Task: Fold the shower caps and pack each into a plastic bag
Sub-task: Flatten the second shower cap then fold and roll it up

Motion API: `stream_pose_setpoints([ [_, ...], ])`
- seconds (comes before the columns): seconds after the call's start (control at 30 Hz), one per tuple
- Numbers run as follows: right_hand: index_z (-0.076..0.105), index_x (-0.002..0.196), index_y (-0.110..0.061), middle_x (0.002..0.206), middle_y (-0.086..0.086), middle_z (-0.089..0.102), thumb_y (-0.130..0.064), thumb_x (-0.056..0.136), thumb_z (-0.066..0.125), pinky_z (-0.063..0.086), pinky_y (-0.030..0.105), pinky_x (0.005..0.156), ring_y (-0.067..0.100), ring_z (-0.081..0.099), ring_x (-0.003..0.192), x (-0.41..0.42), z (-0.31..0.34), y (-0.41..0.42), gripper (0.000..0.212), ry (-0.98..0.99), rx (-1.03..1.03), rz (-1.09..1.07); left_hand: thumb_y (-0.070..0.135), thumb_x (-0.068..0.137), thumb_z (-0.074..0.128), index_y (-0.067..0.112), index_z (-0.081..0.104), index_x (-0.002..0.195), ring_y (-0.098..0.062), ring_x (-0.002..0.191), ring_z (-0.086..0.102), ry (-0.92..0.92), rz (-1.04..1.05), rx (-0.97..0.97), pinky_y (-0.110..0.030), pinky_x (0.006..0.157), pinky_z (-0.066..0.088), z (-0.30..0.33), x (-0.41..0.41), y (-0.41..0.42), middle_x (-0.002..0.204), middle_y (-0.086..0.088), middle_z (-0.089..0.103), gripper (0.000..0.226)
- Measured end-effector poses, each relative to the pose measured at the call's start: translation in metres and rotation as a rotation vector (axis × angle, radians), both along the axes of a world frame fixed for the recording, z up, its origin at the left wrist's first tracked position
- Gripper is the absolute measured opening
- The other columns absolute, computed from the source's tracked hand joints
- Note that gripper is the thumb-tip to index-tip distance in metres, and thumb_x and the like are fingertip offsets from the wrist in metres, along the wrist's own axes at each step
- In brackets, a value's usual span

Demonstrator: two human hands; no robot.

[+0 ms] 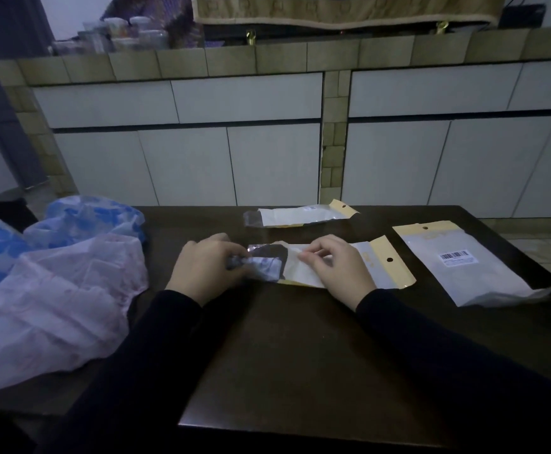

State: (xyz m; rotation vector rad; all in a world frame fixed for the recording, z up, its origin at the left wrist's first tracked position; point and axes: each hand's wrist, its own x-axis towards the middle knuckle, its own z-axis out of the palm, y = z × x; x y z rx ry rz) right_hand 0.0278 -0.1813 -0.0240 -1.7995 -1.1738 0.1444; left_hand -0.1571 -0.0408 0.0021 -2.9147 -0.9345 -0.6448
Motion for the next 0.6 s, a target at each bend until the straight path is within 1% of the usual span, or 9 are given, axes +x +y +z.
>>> stream_pose_setpoints([
  [0.1, 0.065, 0.088, -0.024, 0.098, -0.010, 0.057, -0.032, 0.090, 0.063, 0.045, 0.018, 0.080, 0.004, 0.054, 0.092, -0.002, -0.001, -0.001, 0.009, -0.061, -0.036, 0.079, 0.044, 0.085, 0.065, 0.035, 0.070, 0.106, -0.008, 0.083, 0.053, -0.106, -0.149, 0.115, -0.028, 0.078, 0.028, 0.001, 0.009, -0.011, 0.093, 0.013, 0.054, 0.023],
  [0.17, 0.064, 0.086, -0.026, 0.099, -0.010, 0.058, -0.032, 0.090, 0.063, 0.046, 0.019, 0.082, 0.004, 0.054, 0.093, -0.004, -0.001, -0.001, 0.008, -0.105, -0.059, 0.117, 0.039, 0.082, 0.071, 0.031, 0.073, 0.103, -0.008, 0.080, 0.053, -0.103, -0.214, 0.101, -0.028, 0.077, 0.033, 0.002, 0.016, -0.017, 0.092, 0.010, 0.058, 0.022],
  [0.23, 0.065, 0.087, -0.025, 0.098, -0.011, 0.059, -0.032, 0.090, 0.063, 0.047, 0.022, 0.083, 0.004, 0.055, 0.092, -0.005, -0.001, -0.001, 0.008, -0.135, -0.095, 0.127, 0.037, 0.078, 0.075, 0.028, 0.074, 0.101, -0.007, 0.082, 0.056, -0.074, -0.237, -0.035, -0.027, 0.077, 0.045, 0.001, 0.020, -0.020, 0.095, 0.008, 0.063, 0.025],
  [0.3, 0.066, 0.089, -0.024, 0.097, -0.011, 0.059, -0.033, 0.090, 0.063, 0.048, 0.024, 0.082, 0.005, 0.055, 0.091, -0.004, -0.002, -0.001, 0.010, -0.166, -0.138, 0.108, 0.037, 0.072, 0.079, 0.033, 0.072, 0.095, -0.005, 0.088, 0.061, -0.113, -0.231, -0.309, -0.024, 0.080, 0.051, 0.003, 0.016, -0.018, 0.095, 0.014, 0.066, 0.024],
  [0.33, 0.066, 0.089, -0.024, 0.097, -0.011, 0.059, -0.034, 0.090, 0.063, 0.048, 0.023, 0.081, 0.005, 0.055, 0.091, -0.004, -0.002, 0.000, 0.011, -0.179, -0.153, 0.095, 0.041, 0.071, 0.078, 0.038, 0.070, 0.091, -0.001, 0.089, 0.062, -0.148, -0.215, -0.429, -0.022, 0.080, 0.052, 0.003, 0.011, -0.015, 0.094, 0.017, 0.067, 0.022],
  [0.37, 0.065, 0.088, -0.024, 0.097, -0.012, 0.059, -0.034, 0.090, 0.062, 0.047, 0.023, 0.081, 0.006, 0.055, 0.091, -0.004, -0.003, 0.000, 0.011, -0.190, -0.163, 0.079, 0.045, 0.072, 0.075, 0.041, 0.068, 0.088, 0.000, 0.088, 0.062, -0.172, -0.175, -0.477, -0.022, 0.079, 0.052, 0.003, 0.006, -0.011, 0.092, 0.017, 0.067, 0.018],
  [0.43, 0.064, 0.087, -0.025, 0.098, -0.012, 0.058, -0.035, 0.091, 0.062, 0.046, 0.024, 0.083, 0.005, 0.054, 0.093, -0.004, -0.004, 0.001, 0.011, -0.208, -0.176, 0.037, 0.049, 0.079, 0.069, 0.037, 0.069, 0.090, -0.002, 0.085, 0.061, -0.185, -0.010, -0.402, -0.025, 0.078, 0.052, -0.001, -0.004, 0.001, 0.092, 0.013, 0.065, 0.016],
  [0.5, 0.063, 0.087, -0.026, 0.100, -0.012, 0.058, -0.035, 0.091, 0.062, 0.048, 0.027, 0.087, 0.006, 0.054, 0.096, -0.005, -0.005, 0.003, 0.011, -0.225, -0.181, 0.001, 0.049, 0.084, 0.064, 0.026, 0.071, 0.096, -0.005, 0.081, 0.058, -0.175, 0.153, -0.327, -0.024, 0.075, 0.046, -0.004, -0.011, 0.009, 0.091, 0.007, 0.063, 0.027],
  [0.6, 0.064, 0.092, -0.027, 0.108, -0.010, 0.060, -0.036, 0.091, 0.061, 0.048, 0.030, 0.092, 0.007, 0.054, 0.102, -0.007, -0.005, 0.002, 0.009, -0.259, -0.179, -0.014, 0.043, 0.088, 0.063, 0.019, 0.072, 0.098, -0.002, 0.074, 0.056, -0.203, 0.222, -0.462, -0.018, 0.066, 0.041, -0.008, -0.010, 0.005, 0.085, 0.006, 0.065, 0.027],
])
